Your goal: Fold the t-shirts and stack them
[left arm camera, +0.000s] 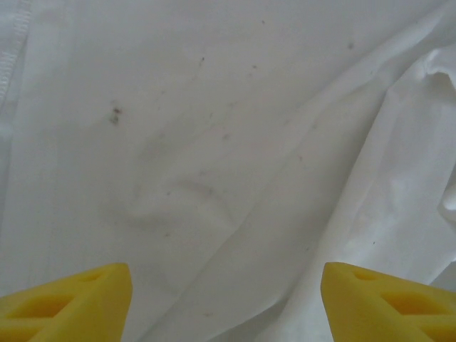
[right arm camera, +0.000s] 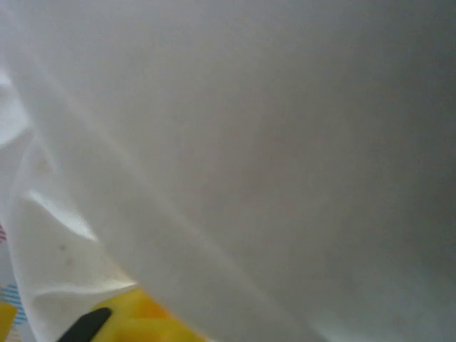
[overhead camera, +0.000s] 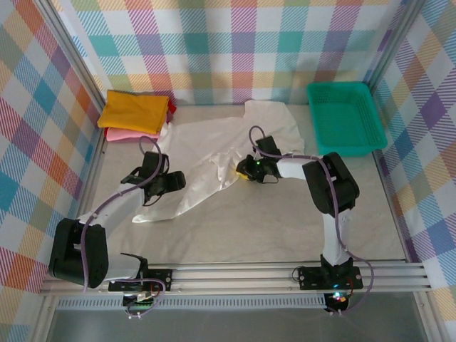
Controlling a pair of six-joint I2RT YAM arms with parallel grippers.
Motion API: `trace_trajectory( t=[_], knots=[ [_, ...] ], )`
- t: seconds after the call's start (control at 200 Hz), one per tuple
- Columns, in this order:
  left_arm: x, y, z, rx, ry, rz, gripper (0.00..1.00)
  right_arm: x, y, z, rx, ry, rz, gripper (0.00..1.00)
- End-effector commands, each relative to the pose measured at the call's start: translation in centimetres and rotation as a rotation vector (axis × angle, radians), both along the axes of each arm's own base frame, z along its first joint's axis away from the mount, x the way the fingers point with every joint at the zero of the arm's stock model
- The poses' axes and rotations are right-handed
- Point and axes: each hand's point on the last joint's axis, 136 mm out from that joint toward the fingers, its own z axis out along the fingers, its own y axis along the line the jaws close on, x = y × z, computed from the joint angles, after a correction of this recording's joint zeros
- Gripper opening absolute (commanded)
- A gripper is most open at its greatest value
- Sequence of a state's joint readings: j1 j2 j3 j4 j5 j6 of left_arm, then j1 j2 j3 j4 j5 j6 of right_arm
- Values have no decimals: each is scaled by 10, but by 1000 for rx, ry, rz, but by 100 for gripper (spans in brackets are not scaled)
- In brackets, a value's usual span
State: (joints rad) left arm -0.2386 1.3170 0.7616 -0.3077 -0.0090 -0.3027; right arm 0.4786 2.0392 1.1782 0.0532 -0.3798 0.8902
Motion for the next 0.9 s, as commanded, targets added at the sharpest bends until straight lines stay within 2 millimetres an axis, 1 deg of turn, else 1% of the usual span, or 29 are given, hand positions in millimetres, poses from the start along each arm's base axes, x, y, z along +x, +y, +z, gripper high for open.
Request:
trace_trajectory(
  t=[0.0, 0.04, 0.115, 0.16, 0.205, 0.32, 0.37, 0.475, 0.49, 0.525, 0.58, 0.64, 0.645, 0.735, 0.785, 0.81, 0.85, 0.88, 0.895],
  knots=[
    [7, -2, 11, -32, -37, 9, 70, 8, 4, 10, 6, -35, -22, 13],
    [7, -3, 9, -31, -31, 6, 70, 7, 0, 13, -7, -40, -30, 10],
    [7, -2, 4, -26, -17, 8, 70, 3, -6, 22, -28, -55, -36, 8],
    [7, -1, 1, -19, -10, 10, 70, 0, -10, 28, -43, -62, -40, 5],
    [6, 0, -1, -14, -3, 15, 70, -2, -14, 34, -58, -68, -39, 5],
    [5, 5, -5, 5, 2, 40, 70, -15, -26, 46, -103, -64, -41, 0],
    [5, 9, -5, 22, 0, 55, 70, -21, -31, 52, -117, -66, -39, 0],
    [4, 14, -5, 44, 1, 74, 70, -35, -44, 58, -158, -48, -39, 0],
    [4, 14, -5, 44, 1, 74, 70, -36, -46, 59, -164, -47, -35, 3],
    [4, 14, -5, 44, -2, 73, 70, -40, -50, 58, -176, -40, -34, 12],
    [4, 14, -8, 42, 1, 70, 70, -43, -54, 53, -188, -43, -36, 16],
    [3, 12, -13, 40, 18, 64, 70, -45, -53, 47, -187, -37, -20, 24],
    [7, 11, -11, 36, 2, 64, 70, -45, -52, 46, -187, -36, -18, 25],
    [12, 7, -13, 17, -2, 55, 70, -45, -48, 37, -175, -17, -5, 23],
    [13, 6, -14, 14, 4, 51, 70, -45, -48, 32, -177, -8, -7, 13],
    [13, 5, -15, 12, 6, 51, 70, -44, -48, 30, -180, -6, -8, 11],
    [13, 5, -17, 12, 9, 50, 70, -44, -48, 26, -184, -2, -7, 12],
    [13, 5, -17, 12, 10, 50, 70, -44, -47, 24, -185, 0, -6, 17],
    [13, 5, -17, 12, 9, 49, 70, -44, -48, 23, -185, 3, -7, 21]
  ],
)
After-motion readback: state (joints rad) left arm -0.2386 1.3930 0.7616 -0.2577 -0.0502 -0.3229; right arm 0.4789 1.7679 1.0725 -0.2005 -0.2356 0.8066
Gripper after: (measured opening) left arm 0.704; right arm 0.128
